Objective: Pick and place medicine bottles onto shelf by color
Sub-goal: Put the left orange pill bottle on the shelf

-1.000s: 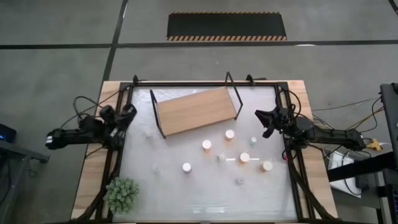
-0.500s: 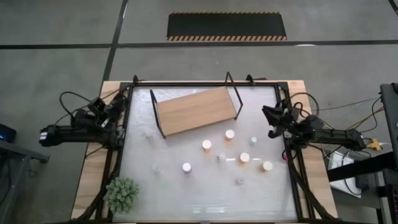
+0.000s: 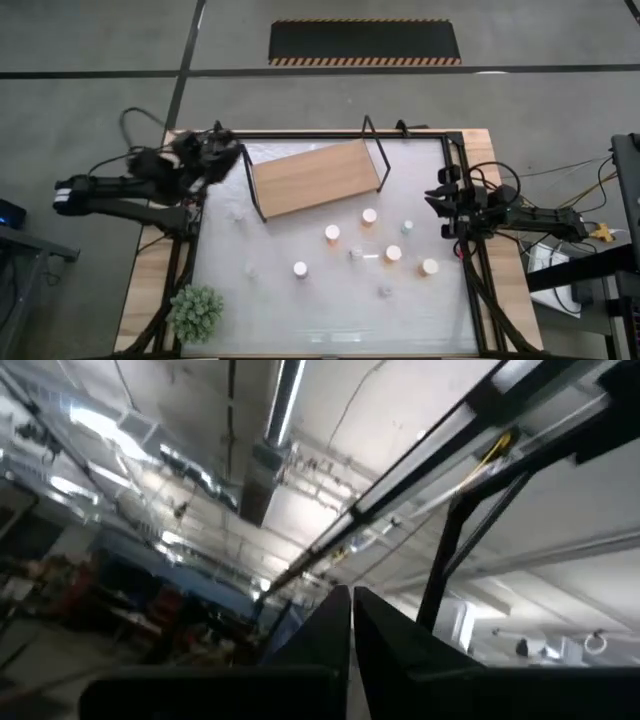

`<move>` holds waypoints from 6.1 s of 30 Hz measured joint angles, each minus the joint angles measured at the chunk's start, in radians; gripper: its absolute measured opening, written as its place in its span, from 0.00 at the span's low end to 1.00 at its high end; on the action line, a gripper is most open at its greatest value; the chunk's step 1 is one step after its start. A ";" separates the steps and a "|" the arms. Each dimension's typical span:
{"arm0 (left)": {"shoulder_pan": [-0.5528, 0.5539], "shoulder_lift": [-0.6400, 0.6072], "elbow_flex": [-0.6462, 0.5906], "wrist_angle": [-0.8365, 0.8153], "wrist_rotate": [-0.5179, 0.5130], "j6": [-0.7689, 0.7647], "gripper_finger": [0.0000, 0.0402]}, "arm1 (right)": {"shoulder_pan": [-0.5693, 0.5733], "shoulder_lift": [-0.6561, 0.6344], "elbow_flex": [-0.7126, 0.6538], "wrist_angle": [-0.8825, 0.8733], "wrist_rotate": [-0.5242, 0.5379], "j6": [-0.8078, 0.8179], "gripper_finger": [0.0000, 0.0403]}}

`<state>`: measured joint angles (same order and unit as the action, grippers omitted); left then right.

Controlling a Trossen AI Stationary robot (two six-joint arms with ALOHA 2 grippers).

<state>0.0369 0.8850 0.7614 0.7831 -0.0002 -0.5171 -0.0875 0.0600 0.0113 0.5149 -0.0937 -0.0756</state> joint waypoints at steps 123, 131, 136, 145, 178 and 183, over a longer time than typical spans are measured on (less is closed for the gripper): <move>-0.162 0.995 0.616 -1.308 -0.278 0.190 0.46 | 0.000 0.001 0.000 -0.034 0.017 -0.190 0.13; -0.106 0.826 0.654 -1.432 -0.322 0.318 0.45 | 0.000 0.001 0.000 -0.038 0.020 -0.190 0.13; -0.004 0.709 0.641 -1.523 -0.324 0.363 0.45 | 0.000 0.001 0.000 -0.036 0.031 -0.190 0.13; 0.250 0.607 0.557 -1.545 -0.328 0.471 0.45 | 0.000 0.001 0.000 -0.030 0.045 -0.192 0.13; 0.420 0.663 0.394 -1.468 -0.285 0.419 0.49 | 0.000 0.001 0.000 -0.035 0.044 -0.210 0.13; 0.420 0.663 0.394 -1.468 -0.285 0.419 0.49 | 0.000 0.001 0.000 -0.035 0.044 -0.213 0.13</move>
<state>0.4572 1.5482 1.1553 -0.6849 -0.2848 -0.0978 -0.0879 0.0608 0.0116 0.4797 -0.0497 -0.2882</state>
